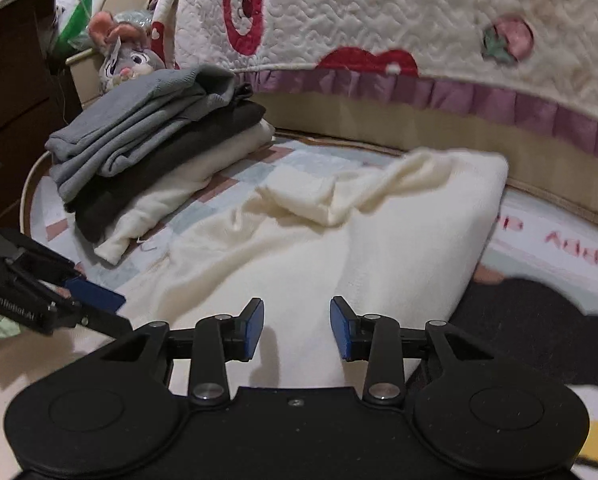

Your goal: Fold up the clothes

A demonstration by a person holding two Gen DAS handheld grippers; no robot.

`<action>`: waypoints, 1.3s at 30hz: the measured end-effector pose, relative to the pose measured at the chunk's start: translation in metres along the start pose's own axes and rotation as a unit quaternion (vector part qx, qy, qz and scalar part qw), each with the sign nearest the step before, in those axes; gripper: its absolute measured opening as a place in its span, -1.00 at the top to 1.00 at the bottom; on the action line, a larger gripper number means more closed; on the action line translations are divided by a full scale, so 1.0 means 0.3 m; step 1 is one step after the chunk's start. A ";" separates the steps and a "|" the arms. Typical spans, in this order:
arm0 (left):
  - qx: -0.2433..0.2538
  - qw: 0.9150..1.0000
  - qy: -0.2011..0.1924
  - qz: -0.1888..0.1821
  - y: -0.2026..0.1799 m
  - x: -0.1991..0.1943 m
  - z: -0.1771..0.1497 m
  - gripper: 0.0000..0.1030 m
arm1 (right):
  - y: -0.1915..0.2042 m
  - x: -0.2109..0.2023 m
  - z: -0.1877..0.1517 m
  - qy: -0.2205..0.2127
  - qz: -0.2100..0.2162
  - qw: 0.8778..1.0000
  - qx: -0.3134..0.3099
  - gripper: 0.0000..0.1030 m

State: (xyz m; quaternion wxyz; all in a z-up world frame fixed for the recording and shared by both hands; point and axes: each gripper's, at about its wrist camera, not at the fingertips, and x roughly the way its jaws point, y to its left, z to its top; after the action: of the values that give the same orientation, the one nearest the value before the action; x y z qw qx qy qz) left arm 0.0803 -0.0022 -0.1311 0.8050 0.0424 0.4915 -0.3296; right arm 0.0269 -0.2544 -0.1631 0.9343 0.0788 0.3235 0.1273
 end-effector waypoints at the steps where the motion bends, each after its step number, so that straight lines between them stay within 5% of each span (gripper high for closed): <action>1: 0.003 1.000 0.005 0.003 -0.005 0.022 0.010 0.19 | -0.024 0.007 -0.007 0.001 0.012 1.000 0.016 0.19; 4: 0.026 0.999 0.009 0.047 -0.022 0.070 0.036 0.38 | -0.069 0.017 -0.014 0.001 0.041 0.998 0.041 0.19; 5: 0.030 0.998 0.012 0.062 -0.017 0.063 0.044 0.85 | -0.076 0.015 -0.016 0.000 0.049 0.998 0.043 0.18; 6: 0.033 0.996 0.015 0.076 -0.012 0.057 0.051 0.98 | -0.084 0.012 -0.018 -0.001 0.056 0.997 0.044 0.18; 9: 0.056 0.990 -0.015 0.128 0.011 -0.022 0.062 0.99 | -0.115 0.004 -0.022 -0.004 0.071 0.996 0.060 0.17; 11: 0.038 0.990 -0.043 0.131 0.059 -0.084 0.068 0.98 | -0.140 0.003 -0.021 -0.006 0.080 0.993 0.082 0.17; 17: -0.076 0.994 -0.026 0.079 0.235 -0.020 0.031 0.90 | -0.147 0.035 -0.024 0.002 0.081 0.993 0.091 0.15; 21: -0.113 0.992 -0.057 0.013 0.257 -0.101 0.003 0.73 | -0.135 0.047 -0.032 0.005 0.070 0.995 0.072 0.15; 24: -0.087 0.995 -0.046 -0.015 0.214 -0.175 -0.028 0.70 | -0.135 0.046 -0.031 0.007 0.068 0.995 0.070 0.14; 28: 0.010 1.000 0.006 -0.026 0.100 -0.227 -0.089 0.69 | -0.134 0.047 -0.034 0.007 0.064 0.995 0.072 0.14; 33: 0.012 0.998 0.051 -0.025 0.062 -0.203 -0.184 0.17 | -0.118 0.045 -0.036 0.006 0.054 0.997 0.063 0.12; 35: 0.009 0.998 0.059 -0.012 0.063 -0.185 -0.217 0.23 | -0.111 0.044 -0.035 0.006 0.049 0.997 0.060 0.11; 36: 0.014 0.998 0.062 -0.003 0.061 -0.176 -0.233 0.71 | -0.109 0.043 -0.035 0.006 0.047 0.997 0.059 0.09; 37: 0.027 0.998 0.063 0.004 0.058 -0.167 -0.245 0.96 | -0.107 0.043 -0.035 0.005 0.046 0.997 0.059 0.09; 39: 0.019 0.999 0.046 0.007 0.069 -0.195 -0.252 0.95 | -0.101 0.042 -0.036 0.005 0.041 0.998 0.055 0.08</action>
State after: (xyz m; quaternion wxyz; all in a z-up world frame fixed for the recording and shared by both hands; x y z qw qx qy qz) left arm 0.0169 0.0721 -0.1274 0.7830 0.0762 0.5213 -0.3308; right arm 0.0354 -0.2791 -0.1858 0.9208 0.1432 0.3312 0.1482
